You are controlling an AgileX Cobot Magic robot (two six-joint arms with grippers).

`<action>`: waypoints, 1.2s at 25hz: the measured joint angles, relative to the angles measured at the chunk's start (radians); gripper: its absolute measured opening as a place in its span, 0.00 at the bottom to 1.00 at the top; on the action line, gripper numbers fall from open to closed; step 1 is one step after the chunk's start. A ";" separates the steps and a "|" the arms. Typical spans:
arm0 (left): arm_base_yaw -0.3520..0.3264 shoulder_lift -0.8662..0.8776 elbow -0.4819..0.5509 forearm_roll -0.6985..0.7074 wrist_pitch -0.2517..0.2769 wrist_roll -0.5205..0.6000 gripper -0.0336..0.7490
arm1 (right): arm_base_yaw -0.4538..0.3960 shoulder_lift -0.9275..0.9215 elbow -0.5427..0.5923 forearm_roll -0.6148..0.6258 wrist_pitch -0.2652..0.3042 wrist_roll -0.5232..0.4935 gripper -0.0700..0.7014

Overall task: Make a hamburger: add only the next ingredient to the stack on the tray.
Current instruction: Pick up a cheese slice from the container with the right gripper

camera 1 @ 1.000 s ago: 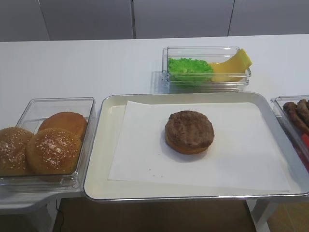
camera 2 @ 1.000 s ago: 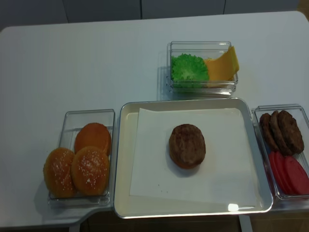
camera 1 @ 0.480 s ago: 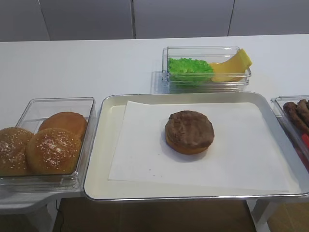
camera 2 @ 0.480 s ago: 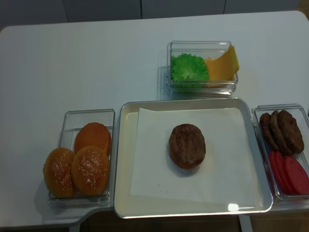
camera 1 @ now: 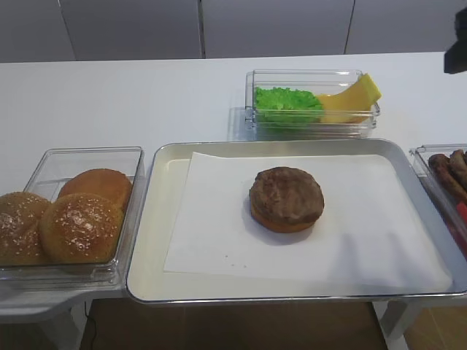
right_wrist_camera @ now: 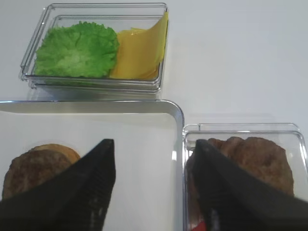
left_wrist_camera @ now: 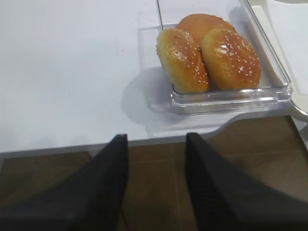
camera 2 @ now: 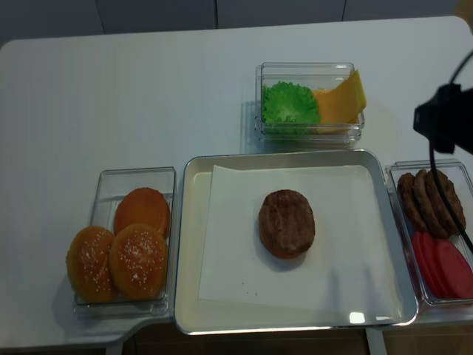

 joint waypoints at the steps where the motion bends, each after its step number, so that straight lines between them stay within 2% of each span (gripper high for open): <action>1: 0.000 0.000 0.000 0.000 0.000 0.000 0.42 | 0.000 0.038 -0.027 0.002 0.002 0.000 0.60; 10: 0.000 0.000 0.000 0.000 0.000 0.000 0.42 | 0.000 0.336 -0.267 0.002 0.029 0.000 0.60; 19: 0.000 0.000 0.000 0.000 0.000 0.000 0.42 | 0.000 0.619 -0.481 0.002 0.081 0.000 0.59; 27: 0.000 0.000 0.000 0.000 0.000 0.000 0.42 | 0.000 0.756 -0.539 0.003 0.095 0.000 0.55; 30: 0.000 0.000 0.000 0.000 0.000 0.000 0.42 | 0.000 0.769 -0.541 0.003 0.080 0.000 0.49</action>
